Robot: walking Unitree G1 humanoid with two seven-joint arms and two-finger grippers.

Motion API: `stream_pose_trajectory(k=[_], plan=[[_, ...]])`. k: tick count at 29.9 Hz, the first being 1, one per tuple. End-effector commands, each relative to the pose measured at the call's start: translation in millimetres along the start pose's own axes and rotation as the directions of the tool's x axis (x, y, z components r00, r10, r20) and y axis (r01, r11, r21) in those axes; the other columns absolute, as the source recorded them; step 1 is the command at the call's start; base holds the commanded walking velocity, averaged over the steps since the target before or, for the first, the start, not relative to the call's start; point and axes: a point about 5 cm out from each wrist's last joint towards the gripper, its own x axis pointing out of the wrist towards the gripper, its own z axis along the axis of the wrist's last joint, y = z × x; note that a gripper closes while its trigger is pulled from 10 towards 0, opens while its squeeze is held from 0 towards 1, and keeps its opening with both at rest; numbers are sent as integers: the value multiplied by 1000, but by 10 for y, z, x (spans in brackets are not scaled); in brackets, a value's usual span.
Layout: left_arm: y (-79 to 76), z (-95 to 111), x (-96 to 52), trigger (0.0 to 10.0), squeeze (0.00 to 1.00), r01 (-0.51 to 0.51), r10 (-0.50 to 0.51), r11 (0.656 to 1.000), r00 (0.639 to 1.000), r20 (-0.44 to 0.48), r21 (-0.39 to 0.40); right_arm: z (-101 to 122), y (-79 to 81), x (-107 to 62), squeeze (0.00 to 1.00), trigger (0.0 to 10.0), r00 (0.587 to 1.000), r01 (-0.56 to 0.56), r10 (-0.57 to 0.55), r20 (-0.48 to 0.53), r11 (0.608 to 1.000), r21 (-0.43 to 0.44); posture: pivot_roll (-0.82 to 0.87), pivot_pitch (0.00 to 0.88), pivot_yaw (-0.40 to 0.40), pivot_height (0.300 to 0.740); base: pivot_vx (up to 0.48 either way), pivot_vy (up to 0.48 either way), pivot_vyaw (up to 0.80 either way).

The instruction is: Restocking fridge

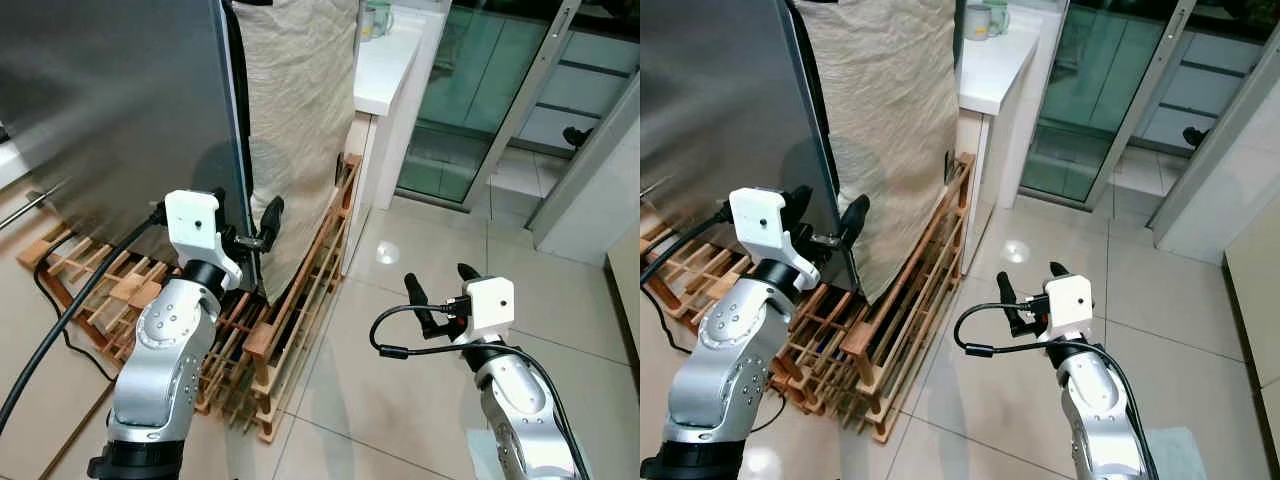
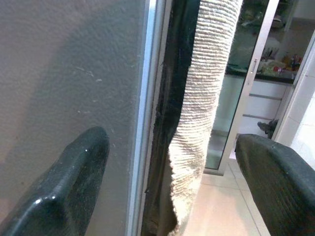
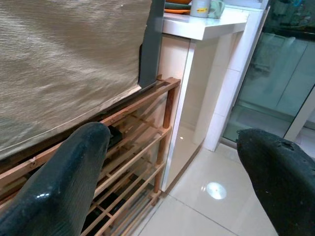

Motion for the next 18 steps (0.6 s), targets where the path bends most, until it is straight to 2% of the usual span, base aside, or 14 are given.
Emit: stream_pose_trajectory(k=[1, 7, 18], plan=[[-22, 21, 33, 10000, 0, 17, -17, 1000, 1000, 13, 13, 58, -28, 31, 0, 10000, 1000, -1, 1, 15, 1000, -10, -54, 0, -38, 740, 0, 0, 0], [-56, 62, 97, 10000, 0, 29, -28, 1000, 999, 42, -12, -14, -41, -2, 0, 10000, 1000, -2, 1, -7, 1000, -9, -58, 0, -38, 740, 0, 0, 0], [-155, 55, 39, 10000, 0, 94, -92, 994, 995, 37, -49, -68, -60, -33, 0, 10000, 1000, 1, -1, -24, 1000, -10, -60, 0, -37, 740, 0, 0, 0]])
